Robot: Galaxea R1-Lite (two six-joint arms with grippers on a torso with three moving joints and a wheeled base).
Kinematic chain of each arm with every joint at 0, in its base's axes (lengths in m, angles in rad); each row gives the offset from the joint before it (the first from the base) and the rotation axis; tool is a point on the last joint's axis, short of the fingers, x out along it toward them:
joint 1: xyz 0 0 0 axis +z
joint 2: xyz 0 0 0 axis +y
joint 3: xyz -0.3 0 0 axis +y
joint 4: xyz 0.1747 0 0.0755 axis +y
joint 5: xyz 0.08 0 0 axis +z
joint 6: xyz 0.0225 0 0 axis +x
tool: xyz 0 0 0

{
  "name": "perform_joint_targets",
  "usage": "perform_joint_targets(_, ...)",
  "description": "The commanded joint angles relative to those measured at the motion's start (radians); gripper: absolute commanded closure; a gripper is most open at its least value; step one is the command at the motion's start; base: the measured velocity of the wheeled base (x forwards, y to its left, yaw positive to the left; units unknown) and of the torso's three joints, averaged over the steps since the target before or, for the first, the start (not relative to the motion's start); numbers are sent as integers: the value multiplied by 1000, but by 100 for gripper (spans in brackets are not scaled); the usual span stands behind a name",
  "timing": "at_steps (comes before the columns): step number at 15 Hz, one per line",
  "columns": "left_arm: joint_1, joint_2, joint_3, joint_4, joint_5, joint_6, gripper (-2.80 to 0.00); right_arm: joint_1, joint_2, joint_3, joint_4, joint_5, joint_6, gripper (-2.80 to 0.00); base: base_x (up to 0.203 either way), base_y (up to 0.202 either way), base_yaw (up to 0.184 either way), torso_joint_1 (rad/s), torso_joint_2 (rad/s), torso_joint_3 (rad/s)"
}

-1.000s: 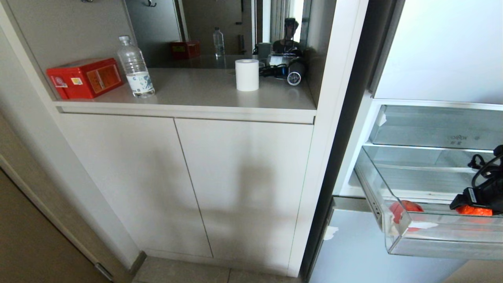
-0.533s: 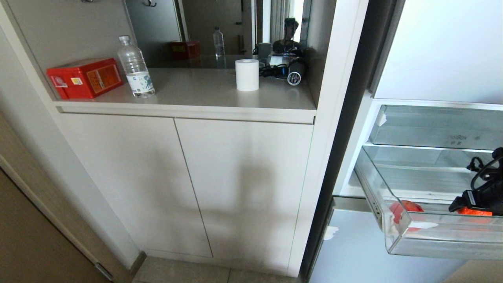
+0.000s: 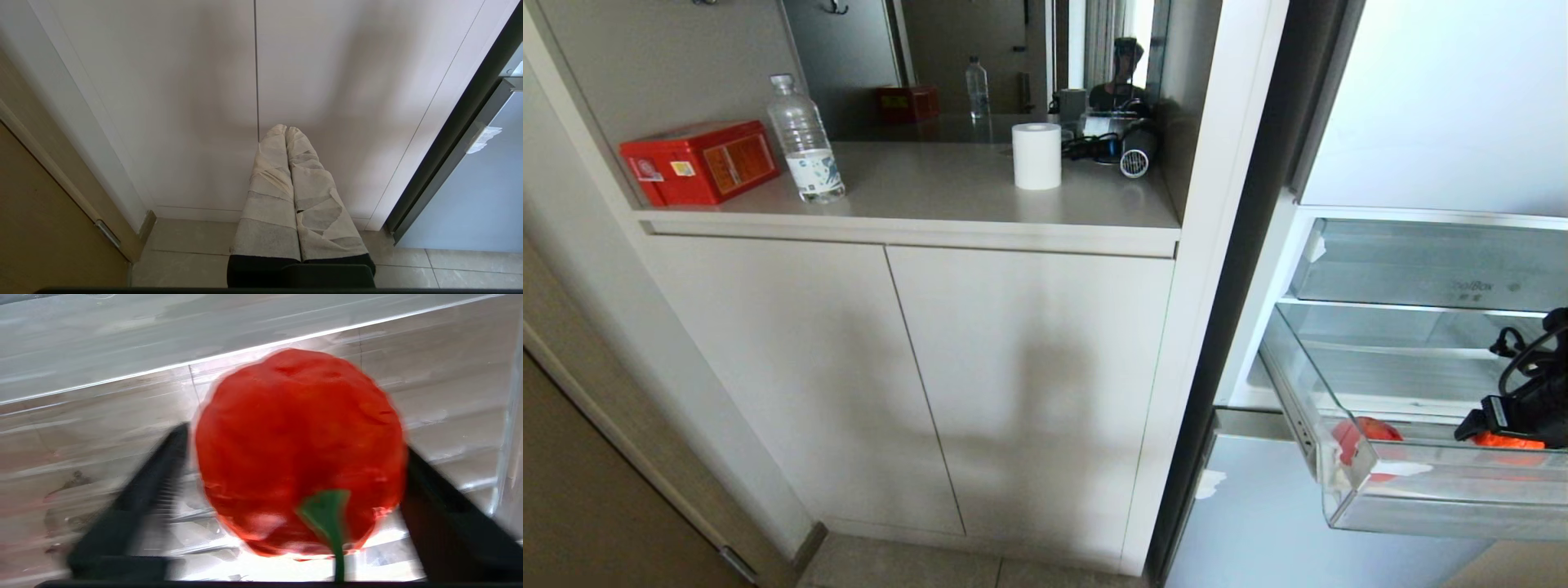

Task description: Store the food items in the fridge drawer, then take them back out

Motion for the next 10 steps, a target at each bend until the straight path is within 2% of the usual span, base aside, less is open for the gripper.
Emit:
perform_joint_targets(1,0,2,0,0,0,0,0,-1,0,3,6,-2,-2,0,0,0,0,0,0,0)
perform_joint_targets(10,0,2,0,0,0,0,0,2,-77,-5,-9,21,11,0,0,0,0,0,0,0)
